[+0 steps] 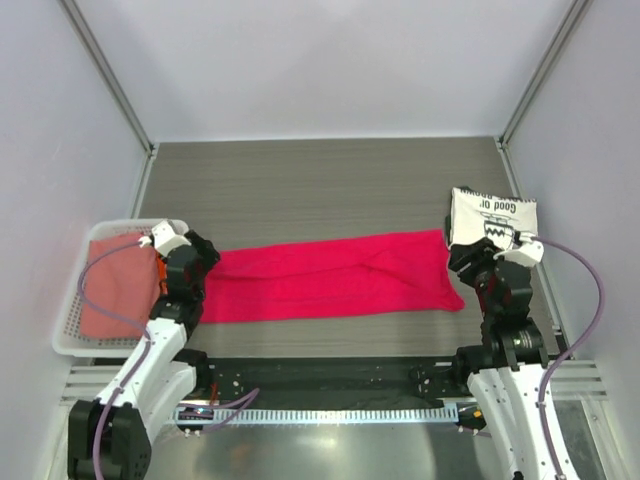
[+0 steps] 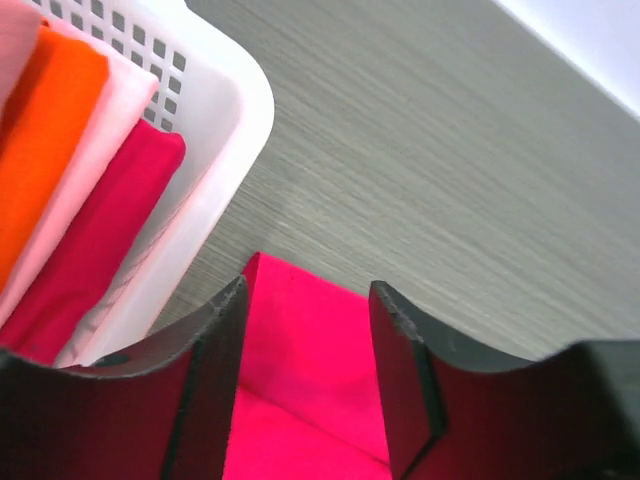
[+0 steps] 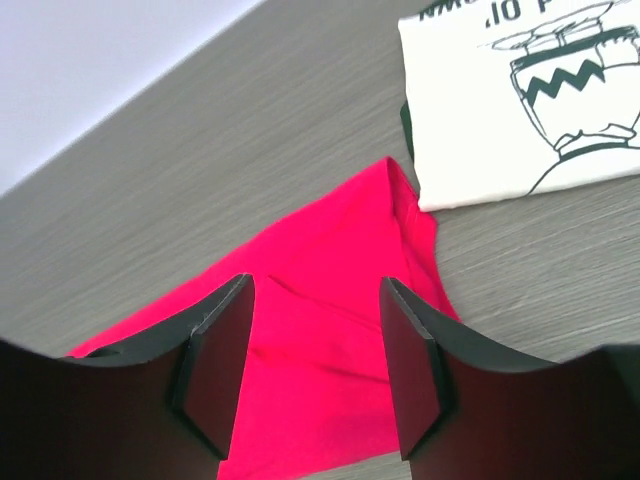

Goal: Fold and stack the t-shirts
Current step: Fold the tshirt

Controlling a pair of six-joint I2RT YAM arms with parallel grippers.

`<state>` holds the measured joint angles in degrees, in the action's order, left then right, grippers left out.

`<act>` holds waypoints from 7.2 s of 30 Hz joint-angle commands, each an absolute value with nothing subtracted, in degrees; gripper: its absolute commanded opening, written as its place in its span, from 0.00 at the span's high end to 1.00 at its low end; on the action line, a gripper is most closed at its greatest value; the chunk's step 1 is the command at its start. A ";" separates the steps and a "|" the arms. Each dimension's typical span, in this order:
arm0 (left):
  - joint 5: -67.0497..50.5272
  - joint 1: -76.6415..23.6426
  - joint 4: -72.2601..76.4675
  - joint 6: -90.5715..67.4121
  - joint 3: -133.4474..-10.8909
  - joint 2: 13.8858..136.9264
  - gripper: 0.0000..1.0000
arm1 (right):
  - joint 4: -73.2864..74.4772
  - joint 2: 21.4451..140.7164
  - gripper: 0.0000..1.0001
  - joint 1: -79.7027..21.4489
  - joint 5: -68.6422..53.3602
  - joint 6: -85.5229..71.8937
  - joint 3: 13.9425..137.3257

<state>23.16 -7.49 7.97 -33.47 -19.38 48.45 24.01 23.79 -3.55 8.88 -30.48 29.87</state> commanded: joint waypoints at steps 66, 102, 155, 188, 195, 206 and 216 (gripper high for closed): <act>11.69 -7.46 -18.11 -38.50 -51.15 85.79 0.44 | 18.19 64.04 0.44 -15.12 -11.19 -27.25 38.84; 6.42 -35.04 -19.69 -37.27 -63.45 88.32 0.42 | 27.96 61.16 0.50 -18.81 7.00 -35.94 37.97; -3.96 -46.93 -44.82 -40.52 -138.43 152.84 0.42 | 29.09 59.22 0.63 -19.69 2.55 -37.18 31.81; -0.53 -39.47 -39.73 -47.73 -138.69 153.37 0.41 | 19.59 76.04 0.59 -26.19 2.37 -32.17 41.32; 2.90 -32.35 -38.06 -47.38 -136.06 150.39 0.40 | 22.41 69.78 0.57 -26.19 7.37 -31.99 40.86; 8.79 -16.27 -38.24 -48.07 -134.92 146.78 0.36 | 14.43 79.62 0.55 -26.89 1.43 -35.94 45.97; 8.88 -10.90 -34.71 -42.63 -128.23 139.66 0.30 | -2.42 91.75 0.50 -47.09 3.68 -52.63 50.71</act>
<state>7.38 -8.62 -34.54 -45.36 -128.57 144.27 8.36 91.37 -42.44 1.13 -43.53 48.49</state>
